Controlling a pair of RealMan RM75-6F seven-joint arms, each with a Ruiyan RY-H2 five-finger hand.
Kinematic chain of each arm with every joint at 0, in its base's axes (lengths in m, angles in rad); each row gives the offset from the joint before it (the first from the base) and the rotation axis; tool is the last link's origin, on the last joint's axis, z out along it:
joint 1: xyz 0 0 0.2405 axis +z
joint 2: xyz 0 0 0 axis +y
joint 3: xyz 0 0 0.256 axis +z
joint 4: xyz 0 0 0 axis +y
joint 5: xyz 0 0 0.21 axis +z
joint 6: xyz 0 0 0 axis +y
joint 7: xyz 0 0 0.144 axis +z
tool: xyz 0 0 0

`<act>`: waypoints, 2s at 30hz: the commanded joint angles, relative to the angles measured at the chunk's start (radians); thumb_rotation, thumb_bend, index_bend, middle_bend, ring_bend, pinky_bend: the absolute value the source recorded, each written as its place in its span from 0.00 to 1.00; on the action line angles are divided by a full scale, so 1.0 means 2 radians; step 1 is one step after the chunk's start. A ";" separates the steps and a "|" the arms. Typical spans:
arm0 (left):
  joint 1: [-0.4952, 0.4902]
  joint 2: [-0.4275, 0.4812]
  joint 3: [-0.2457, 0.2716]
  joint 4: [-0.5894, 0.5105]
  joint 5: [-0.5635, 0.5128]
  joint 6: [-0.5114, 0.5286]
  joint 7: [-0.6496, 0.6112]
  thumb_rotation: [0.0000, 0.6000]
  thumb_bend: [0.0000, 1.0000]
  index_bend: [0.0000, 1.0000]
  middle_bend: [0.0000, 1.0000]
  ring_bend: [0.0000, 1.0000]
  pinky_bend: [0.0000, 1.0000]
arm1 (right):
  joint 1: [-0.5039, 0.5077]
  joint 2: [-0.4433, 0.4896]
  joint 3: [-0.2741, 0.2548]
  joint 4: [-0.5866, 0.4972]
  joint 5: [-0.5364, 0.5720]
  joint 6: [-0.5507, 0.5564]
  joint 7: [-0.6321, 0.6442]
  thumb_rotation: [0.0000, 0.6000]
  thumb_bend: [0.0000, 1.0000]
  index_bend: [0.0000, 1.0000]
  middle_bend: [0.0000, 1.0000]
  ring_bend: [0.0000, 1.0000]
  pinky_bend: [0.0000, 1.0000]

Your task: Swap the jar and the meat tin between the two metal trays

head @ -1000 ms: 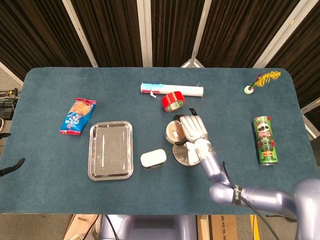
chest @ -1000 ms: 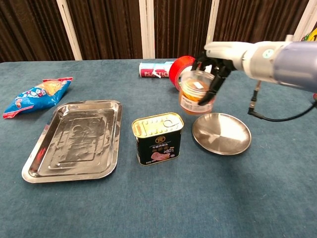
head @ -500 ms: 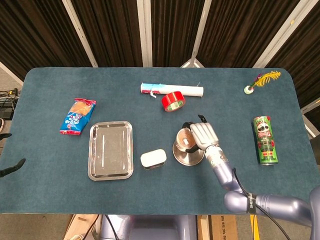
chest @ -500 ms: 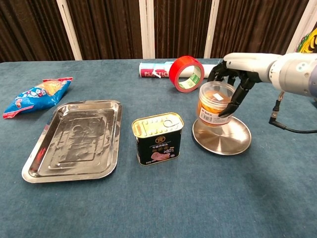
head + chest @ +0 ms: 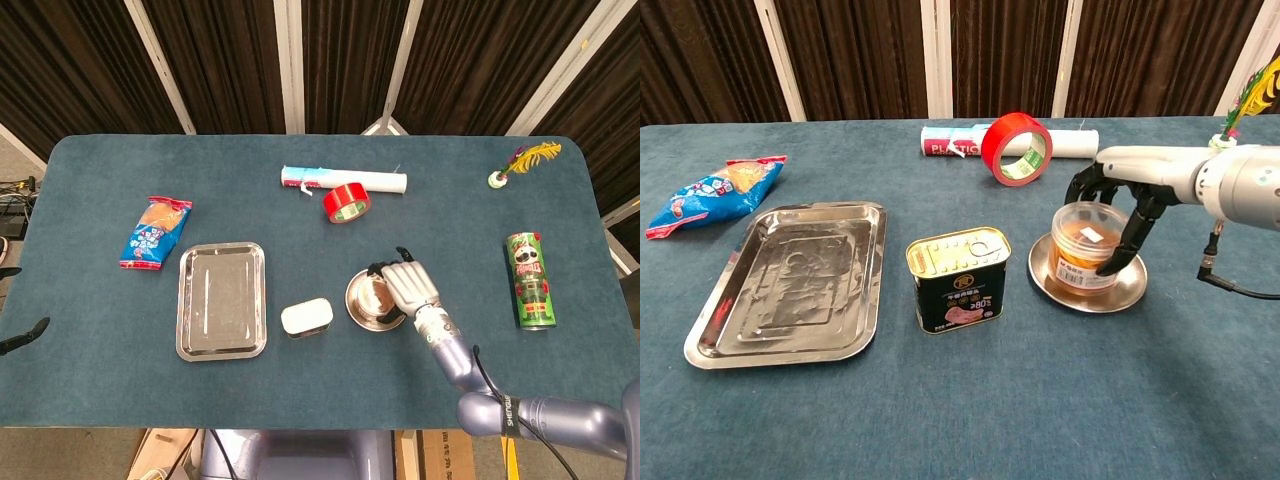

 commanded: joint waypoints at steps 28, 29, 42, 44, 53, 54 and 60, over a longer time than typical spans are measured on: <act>-0.008 0.007 0.013 0.010 0.023 -0.025 -0.027 1.00 0.19 0.29 0.00 0.00 0.13 | -0.062 0.107 -0.034 -0.151 -0.109 0.103 -0.020 1.00 0.04 0.00 0.01 0.00 0.00; -0.009 0.009 0.014 0.010 0.024 -0.028 -0.028 1.00 0.19 0.29 0.00 0.00 0.13 | -0.074 0.112 -0.041 -0.157 -0.121 0.120 -0.020 1.00 0.04 0.00 0.01 0.00 0.00; -0.036 0.022 0.042 -0.001 0.077 -0.080 -0.062 1.00 0.17 0.28 0.00 0.00 0.12 | -0.164 0.158 -0.096 -0.183 -0.210 0.172 0.037 1.00 0.04 0.00 0.01 0.00 0.00; -0.050 0.026 0.044 -0.008 0.089 -0.098 -0.069 1.00 0.17 0.27 0.00 0.00 0.12 | -0.185 0.151 -0.108 -0.174 -0.232 0.188 0.048 1.00 0.04 0.00 0.01 0.00 0.00; -0.124 0.037 0.036 -0.080 0.109 -0.193 -0.044 1.00 0.12 0.24 0.00 0.00 0.12 | -0.265 0.098 -0.142 -0.095 -0.309 0.254 0.098 1.00 0.04 0.00 0.01 0.00 0.00; -0.134 0.035 0.033 -0.090 0.106 -0.205 -0.034 1.00 0.12 0.23 0.00 0.00 0.12 | -0.271 0.093 -0.140 -0.085 -0.312 0.259 0.104 1.00 0.04 0.00 0.01 0.00 0.00; -0.170 0.001 0.027 -0.121 0.073 -0.244 0.048 1.00 0.11 0.22 0.03 0.00 0.12 | -0.287 0.083 -0.133 -0.053 -0.323 0.258 0.131 1.00 0.04 0.00 0.01 0.00 0.00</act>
